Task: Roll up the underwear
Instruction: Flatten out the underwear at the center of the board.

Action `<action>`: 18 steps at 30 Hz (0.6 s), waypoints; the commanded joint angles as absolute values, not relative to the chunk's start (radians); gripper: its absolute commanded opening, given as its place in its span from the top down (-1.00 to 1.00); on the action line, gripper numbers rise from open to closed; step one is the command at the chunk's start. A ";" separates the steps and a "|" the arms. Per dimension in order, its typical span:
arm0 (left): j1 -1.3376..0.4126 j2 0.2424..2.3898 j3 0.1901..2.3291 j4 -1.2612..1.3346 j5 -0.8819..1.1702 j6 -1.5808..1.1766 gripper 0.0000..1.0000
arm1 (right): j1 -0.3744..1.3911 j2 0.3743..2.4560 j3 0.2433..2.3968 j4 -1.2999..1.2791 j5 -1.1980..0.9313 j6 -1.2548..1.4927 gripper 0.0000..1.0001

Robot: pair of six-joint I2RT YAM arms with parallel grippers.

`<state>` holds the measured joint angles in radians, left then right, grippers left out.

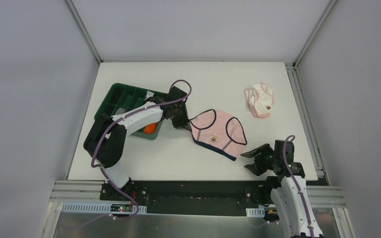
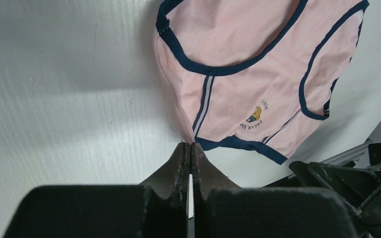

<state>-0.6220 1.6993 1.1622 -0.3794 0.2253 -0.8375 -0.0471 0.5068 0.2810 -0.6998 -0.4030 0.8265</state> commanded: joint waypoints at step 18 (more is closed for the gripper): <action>-0.624 1.665 1.147 -0.373 0.222 -0.833 1.00 | 0.254 0.721 0.206 -0.368 -0.175 1.082 0.78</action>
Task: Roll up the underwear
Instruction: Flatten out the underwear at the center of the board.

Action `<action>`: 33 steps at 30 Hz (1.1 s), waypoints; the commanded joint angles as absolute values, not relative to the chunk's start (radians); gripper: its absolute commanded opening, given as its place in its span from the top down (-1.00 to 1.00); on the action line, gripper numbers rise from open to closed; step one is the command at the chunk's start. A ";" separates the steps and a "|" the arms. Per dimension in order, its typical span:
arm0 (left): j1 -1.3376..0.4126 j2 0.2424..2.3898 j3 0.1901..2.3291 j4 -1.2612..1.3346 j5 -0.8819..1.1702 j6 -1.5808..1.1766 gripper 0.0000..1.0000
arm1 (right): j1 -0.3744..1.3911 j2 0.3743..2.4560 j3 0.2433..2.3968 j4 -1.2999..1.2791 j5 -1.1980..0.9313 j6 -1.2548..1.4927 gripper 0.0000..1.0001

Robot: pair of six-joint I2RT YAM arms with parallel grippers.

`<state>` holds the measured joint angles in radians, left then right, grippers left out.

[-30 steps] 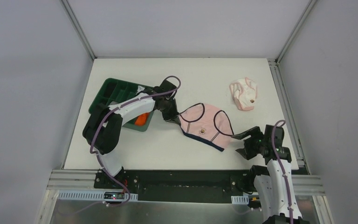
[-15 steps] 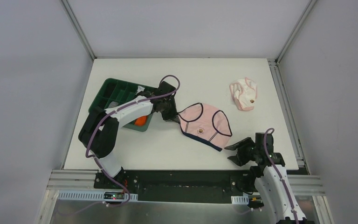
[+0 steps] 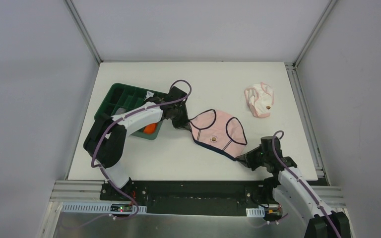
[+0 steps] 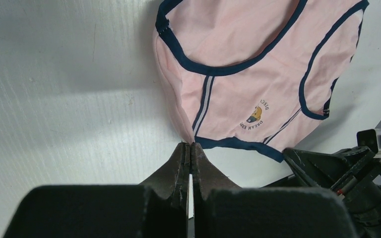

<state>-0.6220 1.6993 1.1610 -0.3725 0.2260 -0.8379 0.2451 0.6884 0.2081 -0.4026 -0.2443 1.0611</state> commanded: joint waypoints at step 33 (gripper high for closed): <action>-0.573 1.723 1.480 -0.595 0.384 -0.637 1.00 | 0.013 0.998 0.832 -0.568 -0.279 0.620 1.00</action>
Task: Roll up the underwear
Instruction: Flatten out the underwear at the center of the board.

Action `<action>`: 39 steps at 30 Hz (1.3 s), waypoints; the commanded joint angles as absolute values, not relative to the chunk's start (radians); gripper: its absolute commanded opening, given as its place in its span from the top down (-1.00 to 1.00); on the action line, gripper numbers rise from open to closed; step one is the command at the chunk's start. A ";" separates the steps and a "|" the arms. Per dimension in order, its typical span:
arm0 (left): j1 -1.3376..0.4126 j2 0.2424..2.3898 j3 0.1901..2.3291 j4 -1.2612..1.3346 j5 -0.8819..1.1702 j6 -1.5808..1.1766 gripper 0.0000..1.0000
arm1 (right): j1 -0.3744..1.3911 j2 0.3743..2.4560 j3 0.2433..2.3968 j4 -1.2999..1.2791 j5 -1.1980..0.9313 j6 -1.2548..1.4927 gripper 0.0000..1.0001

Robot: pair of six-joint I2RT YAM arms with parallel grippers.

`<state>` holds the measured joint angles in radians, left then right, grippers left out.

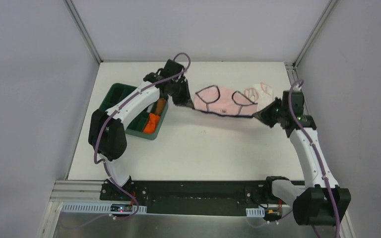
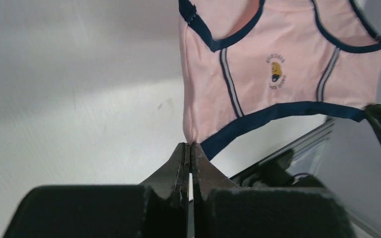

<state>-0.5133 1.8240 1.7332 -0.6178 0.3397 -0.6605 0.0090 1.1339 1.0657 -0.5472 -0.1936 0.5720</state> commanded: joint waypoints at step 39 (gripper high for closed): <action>-0.727 1.850 1.181 -0.462 0.286 -0.785 0.71 | 0.146 0.835 0.410 -0.631 -0.089 0.838 0.13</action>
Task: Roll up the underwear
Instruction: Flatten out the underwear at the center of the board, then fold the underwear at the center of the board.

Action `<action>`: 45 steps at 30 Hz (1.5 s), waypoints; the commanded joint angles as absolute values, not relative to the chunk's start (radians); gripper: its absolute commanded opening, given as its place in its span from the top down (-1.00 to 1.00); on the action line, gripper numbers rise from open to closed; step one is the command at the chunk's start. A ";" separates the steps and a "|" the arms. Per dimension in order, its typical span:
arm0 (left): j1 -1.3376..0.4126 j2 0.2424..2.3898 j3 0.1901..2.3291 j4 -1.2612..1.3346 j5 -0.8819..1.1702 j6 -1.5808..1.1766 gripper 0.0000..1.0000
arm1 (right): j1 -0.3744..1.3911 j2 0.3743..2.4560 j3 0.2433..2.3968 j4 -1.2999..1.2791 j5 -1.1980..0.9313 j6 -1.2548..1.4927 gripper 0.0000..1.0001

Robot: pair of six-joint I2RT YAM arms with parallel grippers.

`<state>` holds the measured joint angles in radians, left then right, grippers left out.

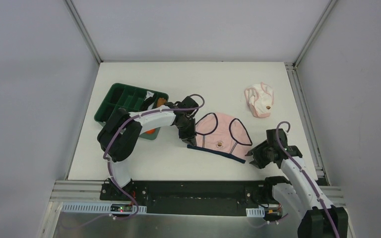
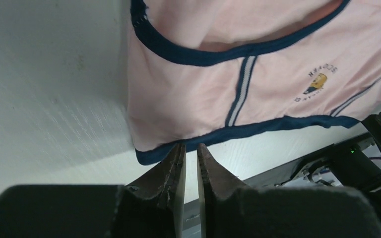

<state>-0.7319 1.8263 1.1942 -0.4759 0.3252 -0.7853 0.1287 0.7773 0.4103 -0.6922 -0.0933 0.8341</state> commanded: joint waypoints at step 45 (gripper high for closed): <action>-0.716 1.823 1.132 -0.457 0.248 -0.785 0.69 | 0.485 1.237 0.876 -0.645 0.092 0.753 1.00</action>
